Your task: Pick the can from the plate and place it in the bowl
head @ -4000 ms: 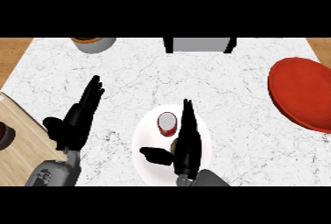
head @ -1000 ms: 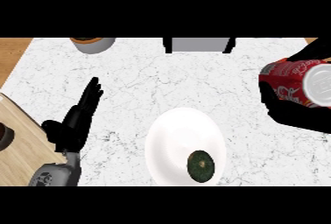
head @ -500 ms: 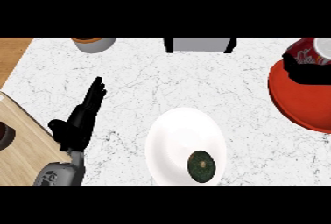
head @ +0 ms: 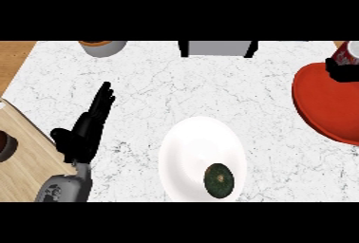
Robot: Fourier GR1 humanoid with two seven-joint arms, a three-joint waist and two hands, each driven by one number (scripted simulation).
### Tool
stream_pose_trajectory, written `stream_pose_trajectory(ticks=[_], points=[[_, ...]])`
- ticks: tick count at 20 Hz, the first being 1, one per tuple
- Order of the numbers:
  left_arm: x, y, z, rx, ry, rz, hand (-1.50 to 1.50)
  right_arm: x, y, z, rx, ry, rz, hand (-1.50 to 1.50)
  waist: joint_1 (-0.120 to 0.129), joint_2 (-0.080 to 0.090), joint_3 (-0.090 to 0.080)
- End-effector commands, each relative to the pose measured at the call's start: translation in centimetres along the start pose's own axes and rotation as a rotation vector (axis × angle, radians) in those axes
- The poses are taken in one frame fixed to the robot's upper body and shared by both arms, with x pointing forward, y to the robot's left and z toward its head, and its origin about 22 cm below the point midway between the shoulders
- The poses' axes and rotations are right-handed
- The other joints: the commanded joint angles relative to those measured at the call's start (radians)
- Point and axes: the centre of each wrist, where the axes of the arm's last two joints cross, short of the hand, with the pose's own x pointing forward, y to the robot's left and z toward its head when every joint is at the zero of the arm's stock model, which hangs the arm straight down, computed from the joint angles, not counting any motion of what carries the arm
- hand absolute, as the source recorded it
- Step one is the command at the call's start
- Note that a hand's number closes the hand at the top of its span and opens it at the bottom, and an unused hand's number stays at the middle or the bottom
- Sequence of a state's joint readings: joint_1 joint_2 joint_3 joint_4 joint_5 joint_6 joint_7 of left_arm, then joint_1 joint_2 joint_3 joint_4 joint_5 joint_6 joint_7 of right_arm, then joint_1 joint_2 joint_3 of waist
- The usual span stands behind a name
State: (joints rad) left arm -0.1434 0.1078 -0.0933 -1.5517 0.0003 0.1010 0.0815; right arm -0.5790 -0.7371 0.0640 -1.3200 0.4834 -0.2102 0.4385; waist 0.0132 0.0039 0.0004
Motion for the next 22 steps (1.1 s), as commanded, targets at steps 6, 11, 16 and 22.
stream_pose_trajectory(ticks=[6,11,16,22], points=[[0.9,1.0,-1.2,-0.002,-0.004,-0.017,0.0,-8.3,3.1,-2.3,0.029,0.073,0.045,1.5,0.0,0.001,0.0],[-0.3,-1.1,0.5,-0.007,0.001,0.0,0.0,-12.6,4.7,-1.4,0.142,0.164,-0.062,1.5,0.009,0.002,0.001],[0.5,-1.3,-1.2,-0.004,-0.004,-0.007,0.0,-13.9,6.2,-1.3,0.295,0.134,-0.172,-1.5,0.011,0.006,0.002],[-0.5,0.6,-0.6,0.005,-0.003,-0.01,0.0,-14.8,5.1,-1.6,0.172,0.016,-0.36,-1.5,-0.001,0.001,0.001]])
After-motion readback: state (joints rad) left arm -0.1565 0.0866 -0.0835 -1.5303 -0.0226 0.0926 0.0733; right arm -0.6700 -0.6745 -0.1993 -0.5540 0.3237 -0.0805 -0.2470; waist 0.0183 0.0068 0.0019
